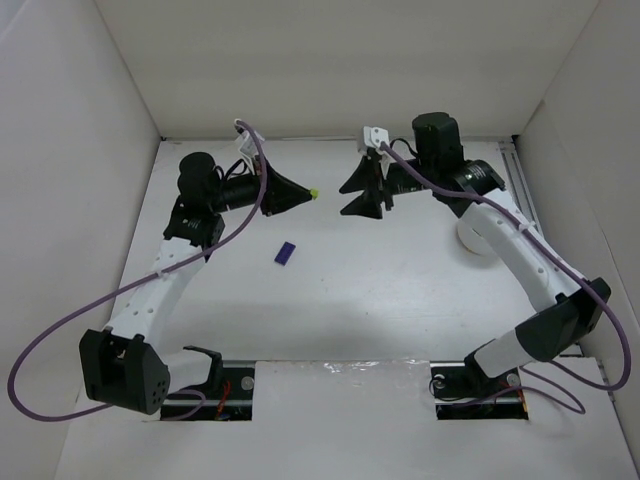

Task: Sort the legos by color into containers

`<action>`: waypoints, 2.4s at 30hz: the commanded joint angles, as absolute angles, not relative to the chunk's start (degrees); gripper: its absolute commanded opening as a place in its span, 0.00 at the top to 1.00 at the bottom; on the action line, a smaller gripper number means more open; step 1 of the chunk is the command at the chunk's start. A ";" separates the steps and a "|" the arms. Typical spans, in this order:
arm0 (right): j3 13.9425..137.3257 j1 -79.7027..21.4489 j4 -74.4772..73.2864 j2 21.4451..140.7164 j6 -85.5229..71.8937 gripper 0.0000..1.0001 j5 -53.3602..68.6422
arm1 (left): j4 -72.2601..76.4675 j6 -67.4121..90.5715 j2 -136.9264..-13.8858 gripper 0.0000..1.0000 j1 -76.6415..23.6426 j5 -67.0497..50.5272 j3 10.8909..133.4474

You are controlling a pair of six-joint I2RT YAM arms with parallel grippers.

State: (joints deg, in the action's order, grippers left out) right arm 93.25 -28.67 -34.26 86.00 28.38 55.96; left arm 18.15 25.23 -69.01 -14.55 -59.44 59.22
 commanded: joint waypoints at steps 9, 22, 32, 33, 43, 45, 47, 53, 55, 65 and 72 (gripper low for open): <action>96.94 -33.05 -32.36 87.89 31.57 0.42 52.04 | 12.22 19.86 -68.20 1.00 -16.44 -60.12 62.76; 98.52 -33.05 -28.21 90.26 23.82 0.50 53.61 | 13.27 19.25 -67.59 1.00 -17.05 -59.50 62.23; 99.05 -34.63 -28.74 90.79 23.82 0.51 52.21 | 13.80 19.25 -68.12 1.00 -17.05 -58.97 62.23; 99.57 -34.63 -28.74 91.31 23.82 0.51 52.21 | 14.41 19.25 -68.12 1.00 -17.05 -58.97 62.23; 100.11 -34.63 -28.74 92.37 23.82 0.54 52.21 | 14.94 19.25 -68.64 1.00 -17.05 -59.50 62.23; 100.11 -34.63 -28.04 92.37 23.30 0.56 51.68 | 14.94 19.25 -68.64 1.00 -17.05 -59.50 62.23; 100.11 -34.63 -27.52 92.37 22.68 0.57 51.68 | 14.94 18.72 -68.64 1.00 -17.05 -59.50 62.23; 100.11 -35.16 -26.37 92.37 21.62 0.59 51.15 | 14.94 18.19 -68.64 1.00 -17.58 -59.50 61.70; 100.11 -35.16 -26.37 92.37 21.09 0.62 50.63 | 14.94 18.19 -68.64 1.00 -17.58 -59.50 61.70; 100.11 -35.16 -25.84 92.90 19.86 0.91 50.01 | 14.42 17.14 -68.64 0.90 -17.58 -59.50 61.17; 97.38 -34.46 -25.31 90.62 19.86 0.97 48.78 | 13.10 13.55 -68.12 0.42 -17.58 -60.11 59.95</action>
State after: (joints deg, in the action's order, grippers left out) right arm 97.45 -34.57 -29.28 92.29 19.42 50.76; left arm 11.44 15.44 -69.56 -16.43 -56.10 60.42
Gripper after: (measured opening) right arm 0.204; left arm 0.562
